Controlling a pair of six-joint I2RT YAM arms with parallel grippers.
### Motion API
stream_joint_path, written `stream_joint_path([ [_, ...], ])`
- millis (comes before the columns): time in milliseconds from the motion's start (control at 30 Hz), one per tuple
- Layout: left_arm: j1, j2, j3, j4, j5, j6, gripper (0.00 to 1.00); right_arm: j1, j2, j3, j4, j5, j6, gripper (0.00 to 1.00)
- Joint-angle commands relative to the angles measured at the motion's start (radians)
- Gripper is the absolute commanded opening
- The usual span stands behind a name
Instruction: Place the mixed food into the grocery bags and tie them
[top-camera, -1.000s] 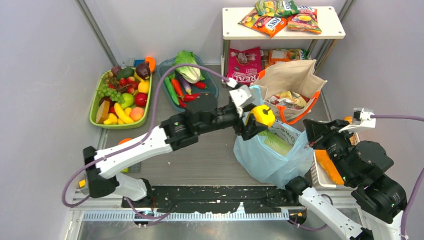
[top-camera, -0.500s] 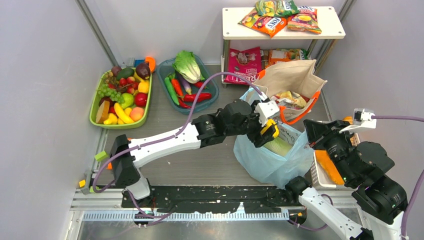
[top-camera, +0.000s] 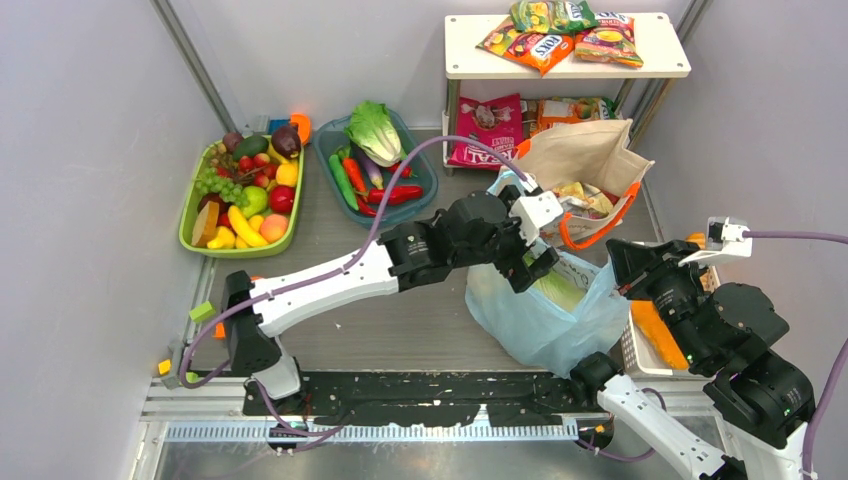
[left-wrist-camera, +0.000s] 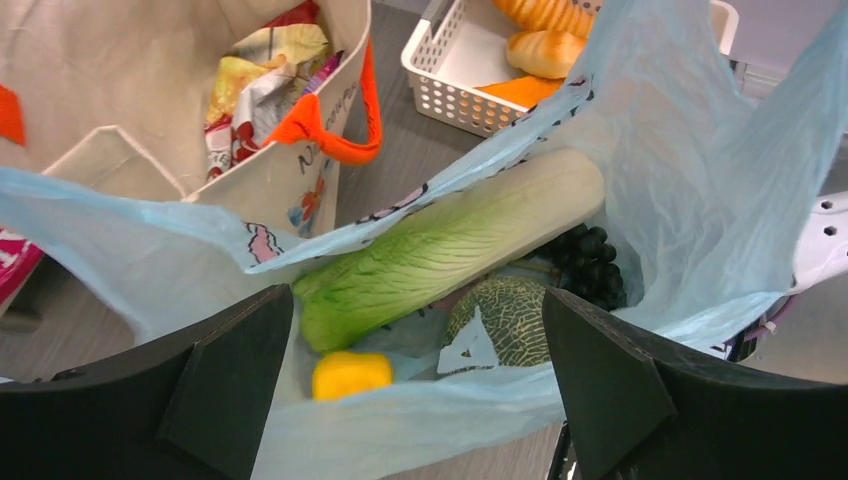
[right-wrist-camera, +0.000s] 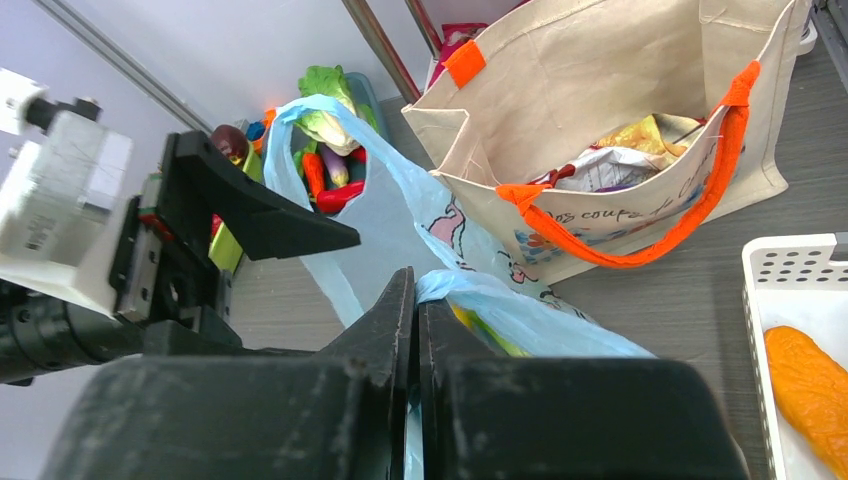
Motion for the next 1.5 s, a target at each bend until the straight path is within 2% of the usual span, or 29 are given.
stream_joint_path([
  [0,-0.007,-0.078,0.090,-0.106,-0.079,0.010,0.99,-0.004,-0.005,-0.001,0.017,-0.001,-0.003,0.05],
  [200,0.005,-0.151,0.134,-0.255,-0.277,-0.076,1.00,-0.005,0.005,-0.005,0.030,-0.006,-0.005,0.05],
  [267,0.034,-0.155,0.172,-0.333,-0.281,-0.118,1.00,-0.005,0.006,-0.007,0.036,-0.010,-0.005,0.05],
  [433,0.177,-0.152,0.200,-0.425,-0.073,-0.209,1.00,-0.005,0.009,-0.011,0.041,-0.018,-0.005,0.05],
  [533,0.244,-0.188,0.123,-0.347,0.049,-0.216,1.00,-0.005,0.004,-0.014,0.042,-0.020,-0.003,0.05],
  [600,0.277,-0.223,0.015,-0.232,0.113,-0.205,0.99,-0.005,0.001,-0.016,0.041,-0.019,-0.003,0.05],
  [700,0.315,-0.236,-0.043,-0.141,0.151,-0.190,1.00,-0.005,-0.003,-0.016,0.038,-0.019,-0.001,0.05],
  [800,0.328,-0.198,-0.003,-0.159,0.137,-0.154,0.99,-0.004,-0.001,-0.014,0.035,-0.020,0.001,0.05],
  [933,0.328,-0.145,0.045,-0.148,0.163,-0.128,0.94,-0.005,-0.002,-0.015,0.033,-0.019,0.003,0.05],
  [1200,0.328,-0.022,0.164,-0.146,0.195,-0.129,0.72,-0.005,-0.001,-0.022,0.032,-0.022,0.012,0.05],
  [1333,0.328,0.015,0.213,-0.114,0.154,-0.133,0.44,-0.004,0.004,-0.021,0.032,-0.028,0.017,0.05],
  [1367,0.328,0.015,0.215,-0.102,0.144,-0.135,0.33,-0.004,0.003,-0.022,0.032,-0.030,0.018,0.05],
  [1433,0.328,0.013,0.229,-0.098,0.120,-0.132,0.01,-0.005,0.005,-0.024,0.033,-0.033,0.020,0.05],
  [1467,0.328,0.009,0.247,-0.119,0.098,-0.124,0.00,-0.005,0.006,-0.024,0.032,-0.037,0.022,0.05],
])
